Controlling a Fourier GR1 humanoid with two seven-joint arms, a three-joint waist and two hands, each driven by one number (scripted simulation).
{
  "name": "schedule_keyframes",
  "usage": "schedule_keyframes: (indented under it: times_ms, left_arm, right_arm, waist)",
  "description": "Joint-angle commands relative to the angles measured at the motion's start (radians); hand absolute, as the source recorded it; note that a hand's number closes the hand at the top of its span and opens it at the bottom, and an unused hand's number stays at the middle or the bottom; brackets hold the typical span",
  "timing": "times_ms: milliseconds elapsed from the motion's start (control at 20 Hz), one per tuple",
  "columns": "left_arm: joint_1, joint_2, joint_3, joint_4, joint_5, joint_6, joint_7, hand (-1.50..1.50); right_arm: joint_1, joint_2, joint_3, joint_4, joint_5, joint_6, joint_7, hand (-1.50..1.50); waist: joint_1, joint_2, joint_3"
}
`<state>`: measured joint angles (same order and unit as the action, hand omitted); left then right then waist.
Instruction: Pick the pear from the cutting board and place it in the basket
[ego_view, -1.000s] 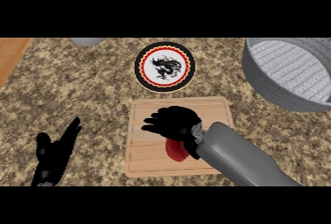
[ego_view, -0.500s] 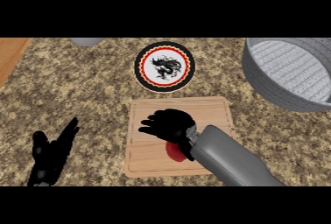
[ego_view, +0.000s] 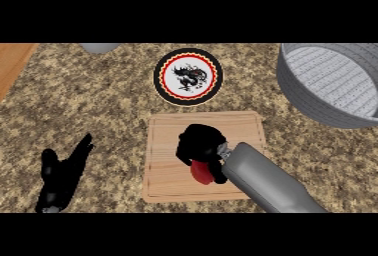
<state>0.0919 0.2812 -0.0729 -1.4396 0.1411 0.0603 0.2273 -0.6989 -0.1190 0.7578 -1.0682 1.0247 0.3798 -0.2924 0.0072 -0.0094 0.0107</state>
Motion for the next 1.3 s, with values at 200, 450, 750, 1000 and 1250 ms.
schedule_keyframes:
  times_ms: [200, 450, 750, 1000, 1250]
  left_arm:
    - [0.067, -0.019, 0.003, 0.019, -0.01, 0.021, 0.021, 0.0]
    - [0.074, 0.007, 0.039, 0.007, 0.02, 0.001, 0.035, 0.0]
    - [0.087, -0.018, 0.006, -0.021, -0.006, 0.015, 0.063, 0.0]
    - [0.106, -0.008, 0.036, 0.002, 0.013, -0.002, 0.02, 0.0]
    - [0.12, -0.004, 0.025, -0.009, 0.009, -0.027, 0.011, 0.0]
  right_arm:
    - [0.092, -0.007, -0.156, 0.017, 0.026, -0.038, 0.266, 1.5]
    - [0.218, -0.047, -0.336, 0.009, 0.01, -0.136, 0.542, 1.5]
    - [0.332, 0.004, -0.368, -0.262, 0.038, -0.252, 0.707, 1.5]
    - [0.306, 0.115, -0.586, -0.483, -0.288, -0.383, 0.654, 1.5]
    - [0.231, 0.1, -0.699, -0.723, -0.303, -0.365, 0.784, 1.5]
  waist:
    - [-0.035, 0.002, -0.011]
    - [-0.071, -0.002, -0.011]
    - [-0.039, 0.001, -0.01]
    - [-0.061, -0.004, -0.008]
    - [-0.035, 0.0, -0.011]
